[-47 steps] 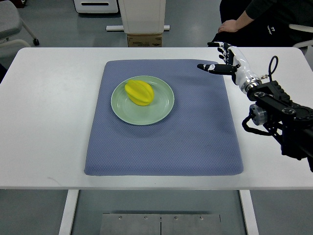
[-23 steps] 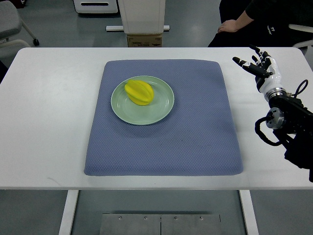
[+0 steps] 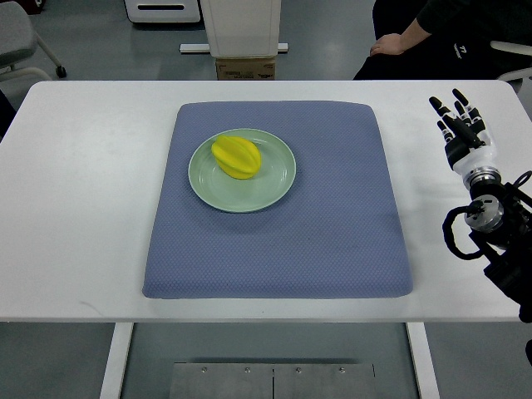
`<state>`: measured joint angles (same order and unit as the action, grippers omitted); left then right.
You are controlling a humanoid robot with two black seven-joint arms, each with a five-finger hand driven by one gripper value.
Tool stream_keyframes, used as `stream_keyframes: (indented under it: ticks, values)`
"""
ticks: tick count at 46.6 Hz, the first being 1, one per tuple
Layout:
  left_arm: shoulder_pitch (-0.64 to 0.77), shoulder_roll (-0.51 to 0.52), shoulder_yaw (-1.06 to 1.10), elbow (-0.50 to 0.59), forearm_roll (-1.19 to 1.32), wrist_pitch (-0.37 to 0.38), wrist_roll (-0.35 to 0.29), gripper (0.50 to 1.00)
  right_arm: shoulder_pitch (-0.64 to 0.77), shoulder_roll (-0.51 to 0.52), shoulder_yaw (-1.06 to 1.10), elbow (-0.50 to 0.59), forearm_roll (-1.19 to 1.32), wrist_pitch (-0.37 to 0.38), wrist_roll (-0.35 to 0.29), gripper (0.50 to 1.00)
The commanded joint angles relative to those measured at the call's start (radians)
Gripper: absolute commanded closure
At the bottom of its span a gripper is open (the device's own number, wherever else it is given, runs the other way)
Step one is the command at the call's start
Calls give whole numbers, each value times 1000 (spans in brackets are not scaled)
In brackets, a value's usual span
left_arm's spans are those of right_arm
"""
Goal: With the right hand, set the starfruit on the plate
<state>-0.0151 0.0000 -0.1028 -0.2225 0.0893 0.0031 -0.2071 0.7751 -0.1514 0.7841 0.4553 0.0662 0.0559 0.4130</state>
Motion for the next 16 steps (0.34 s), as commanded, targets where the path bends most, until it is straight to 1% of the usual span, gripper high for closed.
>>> stream_keyframes:
  ticks: [1,16]
  values:
    - [0,0,0,0,0,0,0,500,-22,1,9,2,0,-1,0,500]
    - [1,0,0,0,0,0,-2,500,-39,0,0,16,-3,4,-14,500]
